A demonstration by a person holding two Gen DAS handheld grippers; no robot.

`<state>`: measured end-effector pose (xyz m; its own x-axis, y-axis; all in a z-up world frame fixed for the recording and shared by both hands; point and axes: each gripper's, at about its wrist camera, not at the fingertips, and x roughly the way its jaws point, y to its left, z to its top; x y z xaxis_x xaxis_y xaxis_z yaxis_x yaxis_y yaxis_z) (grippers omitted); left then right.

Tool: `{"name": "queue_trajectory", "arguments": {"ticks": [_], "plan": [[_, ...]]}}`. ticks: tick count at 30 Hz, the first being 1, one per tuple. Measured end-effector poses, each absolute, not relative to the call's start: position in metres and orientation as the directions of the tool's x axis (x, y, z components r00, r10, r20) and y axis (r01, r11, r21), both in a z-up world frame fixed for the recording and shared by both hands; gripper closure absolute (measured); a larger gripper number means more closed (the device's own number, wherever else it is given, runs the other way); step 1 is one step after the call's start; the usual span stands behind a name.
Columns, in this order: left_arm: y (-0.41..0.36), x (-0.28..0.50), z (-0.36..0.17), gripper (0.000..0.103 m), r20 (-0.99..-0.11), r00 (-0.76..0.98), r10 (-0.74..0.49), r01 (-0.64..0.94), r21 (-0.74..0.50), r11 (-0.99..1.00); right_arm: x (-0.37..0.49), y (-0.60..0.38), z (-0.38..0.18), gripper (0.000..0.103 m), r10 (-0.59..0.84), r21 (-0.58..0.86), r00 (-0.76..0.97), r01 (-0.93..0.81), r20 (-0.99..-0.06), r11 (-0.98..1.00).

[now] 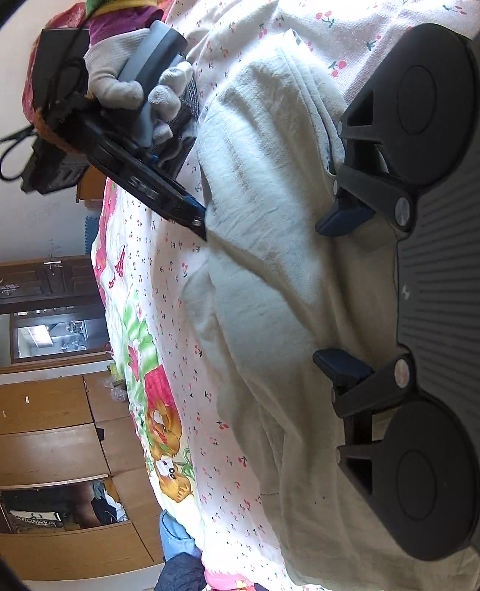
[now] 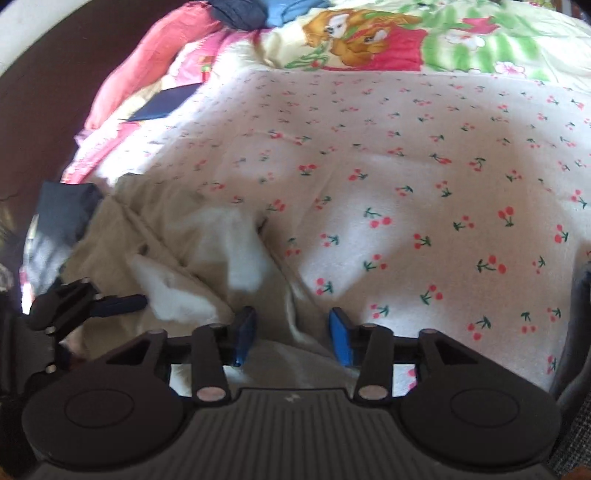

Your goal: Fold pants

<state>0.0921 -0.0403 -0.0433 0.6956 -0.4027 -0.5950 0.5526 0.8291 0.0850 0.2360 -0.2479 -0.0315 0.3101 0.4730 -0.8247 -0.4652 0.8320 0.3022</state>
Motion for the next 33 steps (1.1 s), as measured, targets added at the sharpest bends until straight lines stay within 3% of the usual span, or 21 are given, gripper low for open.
{"name": "queue_trajectory", "arguments": {"ticks": [1,2,6,10,15,21,23,24,27,28,29,31,33], "plan": [[-0.041,0.091,-0.043,0.022,-0.594,0.696,-0.402,0.553,0.087,0.829,0.235,-0.246,-0.030,0.090,0.456,0.281,0.328,-0.460,-0.828,0.842],[-0.040,0.091,-0.043,0.022,-0.594,0.697,-0.403,0.553,0.087,0.829,0.233,-0.246,-0.027,0.103,0.456,0.282,0.337,-0.456,-0.824,0.844],[-0.042,0.093,-0.041,0.022,-0.585,0.706,-0.399,0.545,0.088,0.834,0.221,-0.260,-0.010,0.102,0.400,0.219,0.431,-0.409,-0.809,0.886],[-0.044,0.096,-0.043,0.020,-0.602,0.703,-0.378,0.532,0.093,0.841,0.227,-0.274,-0.012,0.102,0.389,0.255,0.490,-0.318,-0.780,0.913],[-0.038,0.092,-0.039,0.019,-0.597,0.713,-0.367,0.514,0.090,0.853,0.235,-0.254,-0.006,0.094,0.236,0.052,0.574,-0.319,-0.784,0.946],[-0.019,0.095,-0.033,0.019,-0.609,0.715,-0.342,0.480,0.071,0.875,0.199,-0.234,0.026,0.094,0.502,0.258,0.536,-0.466,-0.679,0.846],[-0.010,0.089,-0.033,0.019,-0.618,0.712,-0.333,0.478,0.079,0.875,0.184,-0.217,0.022,0.088,0.553,0.289,0.472,-0.520,-0.686,0.803],[-0.006,0.086,-0.032,0.019,-0.628,0.704,-0.331,0.480,0.077,0.874,0.180,-0.208,0.015,0.082,0.553,0.294,0.438,-0.529,-0.709,0.796],[0.005,0.075,-0.024,0.017,-0.652,0.687,-0.321,0.482,0.078,0.872,0.178,-0.191,-0.021,0.082,0.450,0.253,0.401,-0.455,-0.798,0.854],[0.007,0.072,-0.020,0.016,-0.661,0.683,-0.309,0.485,0.094,0.870,0.176,-0.190,-0.029,0.092,0.397,0.210,0.424,-0.423,-0.814,0.881],[0.008,0.069,-0.017,0.014,-0.667,0.685,-0.294,0.486,0.116,0.866,0.172,-0.192,-0.028,0.095,0.394,0.220,0.451,-0.391,-0.801,0.894],[0.014,0.061,-0.008,0.014,-0.656,0.704,-0.272,0.483,0.161,0.861,0.155,-0.200,-0.015,0.083,0.414,0.261,0.499,-0.349,-0.761,0.900],[0.023,0.056,-0.003,0.014,-0.648,0.715,-0.263,0.475,0.174,0.863,0.132,-0.208,-0.002,0.083,0.397,0.236,0.545,-0.343,-0.739,0.909]]}}
